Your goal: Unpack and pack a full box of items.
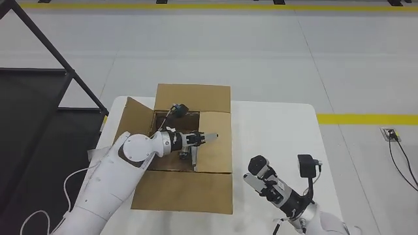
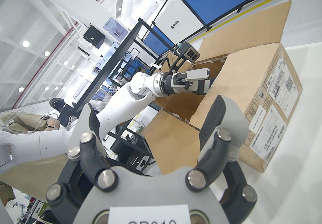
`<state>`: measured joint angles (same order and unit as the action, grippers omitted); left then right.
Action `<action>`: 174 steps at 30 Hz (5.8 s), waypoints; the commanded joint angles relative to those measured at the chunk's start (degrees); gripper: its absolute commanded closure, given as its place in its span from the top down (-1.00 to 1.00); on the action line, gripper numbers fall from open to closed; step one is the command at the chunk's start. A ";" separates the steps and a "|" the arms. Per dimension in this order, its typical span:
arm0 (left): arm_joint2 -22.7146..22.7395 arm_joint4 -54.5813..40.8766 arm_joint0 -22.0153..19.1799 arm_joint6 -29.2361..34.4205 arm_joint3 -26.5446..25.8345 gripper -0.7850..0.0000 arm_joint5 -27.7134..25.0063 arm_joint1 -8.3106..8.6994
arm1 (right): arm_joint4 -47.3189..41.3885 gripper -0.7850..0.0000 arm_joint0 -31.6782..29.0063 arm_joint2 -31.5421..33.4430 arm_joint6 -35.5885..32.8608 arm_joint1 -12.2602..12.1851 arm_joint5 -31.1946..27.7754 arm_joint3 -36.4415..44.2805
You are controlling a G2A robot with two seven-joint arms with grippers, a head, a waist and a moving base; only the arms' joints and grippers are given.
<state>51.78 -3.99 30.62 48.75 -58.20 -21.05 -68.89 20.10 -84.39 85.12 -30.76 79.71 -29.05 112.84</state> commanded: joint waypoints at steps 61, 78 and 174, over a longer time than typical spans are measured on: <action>-4.33 -3.62 -0.72 -9.78 -7.18 1.00 0.46 -6.71 | -4.07 1.00 4.63 1.84 -6.54 -5.53 11.97 -6.96; 32.93 -2.46 26.27 -14.57 -36.45 1.00 2.05 2.29 | -6.03 1.00 9.10 -0.52 -9.46 -6.41 13.69 -10.80; 55.57 -15.01 45.50 -22.09 -43.94 1.00 1.46 4.21 | 18.24 1.00 63.86 -52.66 -18.23 5.71 43.05 -45.88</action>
<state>107.36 -18.92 75.80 26.54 -101.89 -19.51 -64.69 36.13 -22.34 34.16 -46.81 84.82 13.74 69.03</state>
